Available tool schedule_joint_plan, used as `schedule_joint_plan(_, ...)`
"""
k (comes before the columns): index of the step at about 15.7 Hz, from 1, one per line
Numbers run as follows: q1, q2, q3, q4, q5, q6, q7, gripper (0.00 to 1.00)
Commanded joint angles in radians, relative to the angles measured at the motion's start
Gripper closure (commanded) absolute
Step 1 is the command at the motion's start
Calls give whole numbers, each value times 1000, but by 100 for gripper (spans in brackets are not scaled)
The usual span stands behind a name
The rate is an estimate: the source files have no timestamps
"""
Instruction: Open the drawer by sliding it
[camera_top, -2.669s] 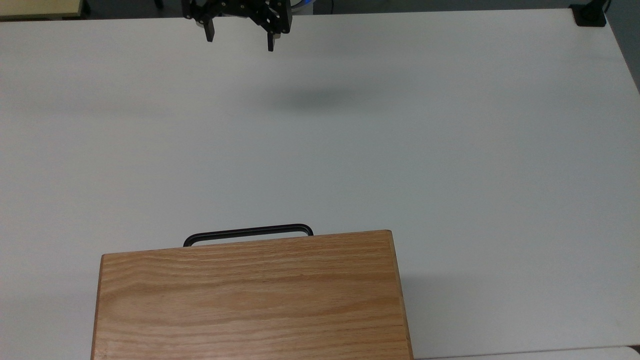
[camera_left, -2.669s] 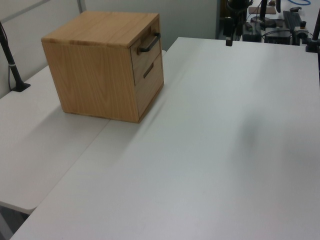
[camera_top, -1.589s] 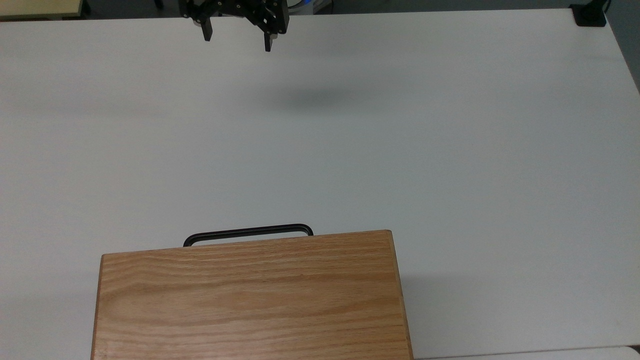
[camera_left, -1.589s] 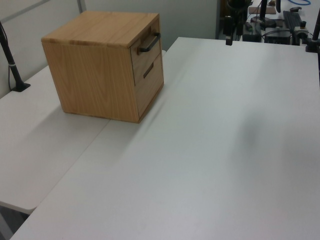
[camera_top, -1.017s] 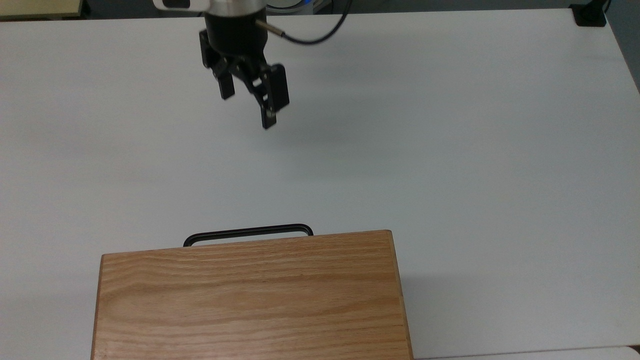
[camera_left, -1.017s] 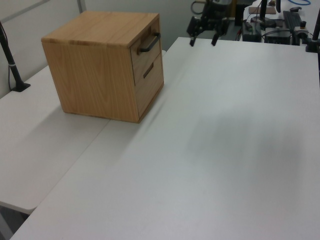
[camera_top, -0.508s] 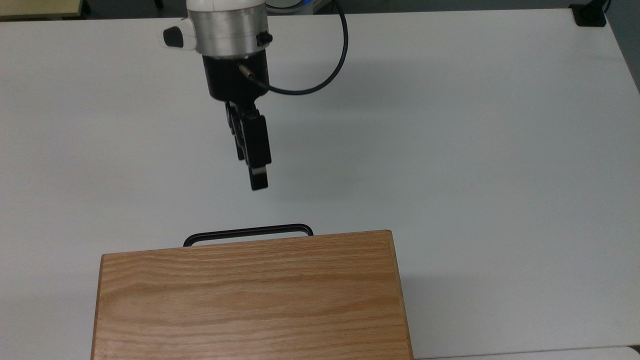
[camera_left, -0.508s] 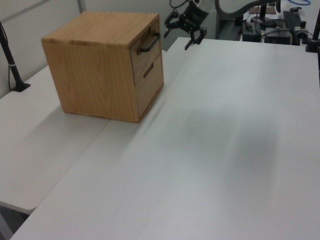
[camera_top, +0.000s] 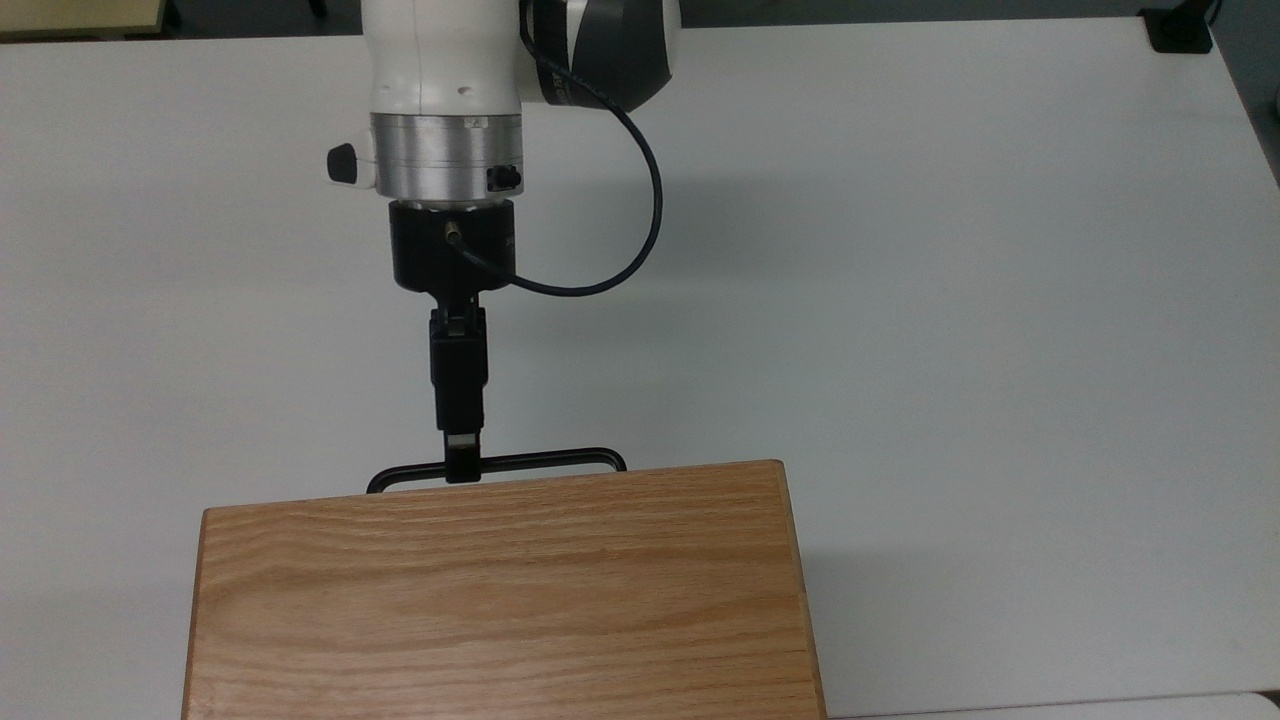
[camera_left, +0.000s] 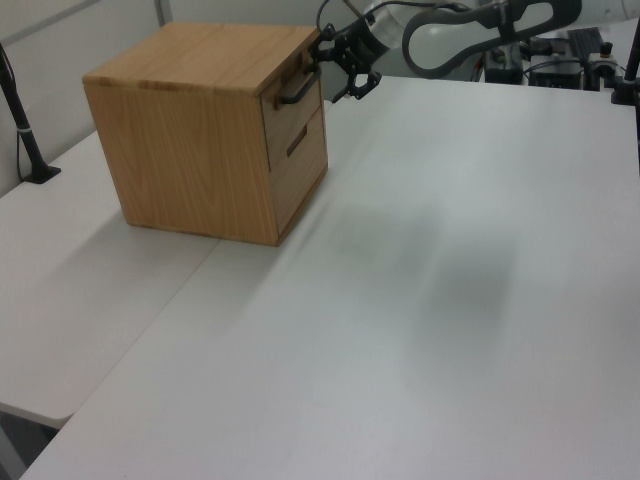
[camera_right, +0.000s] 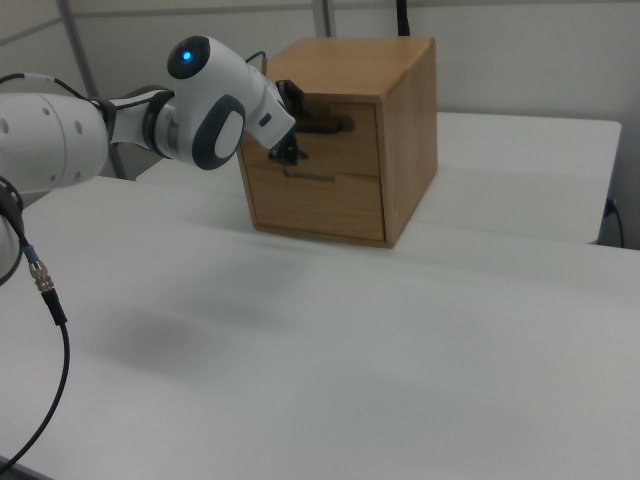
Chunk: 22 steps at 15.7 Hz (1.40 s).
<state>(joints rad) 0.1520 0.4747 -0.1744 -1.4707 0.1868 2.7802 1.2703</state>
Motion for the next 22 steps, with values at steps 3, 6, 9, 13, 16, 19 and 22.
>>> schedule_joint_plan(3, 0, 38, -10, 61, 14, 7, 26, 56)
schedule_joint_plan(6, 1, 36, -10, 61, 8, 7, 23, 64)
schedule_joint_plan(9, 1, 33, -10, 58, 3, -1, 1, 80)
schedule_joint_plan(13, -2, -1, -8, 26, 5, -30, -58, 93)
schedule_joint_plan(16, -3, -71, -7, -49, 17, -85, -124, 94)
schedule_joint_plan(19, -3, -151, -7, -127, 20, -138, -172, 94)
schedule_joint_plan(22, -11, -221, -7, -184, 42, -215, -241, 94)
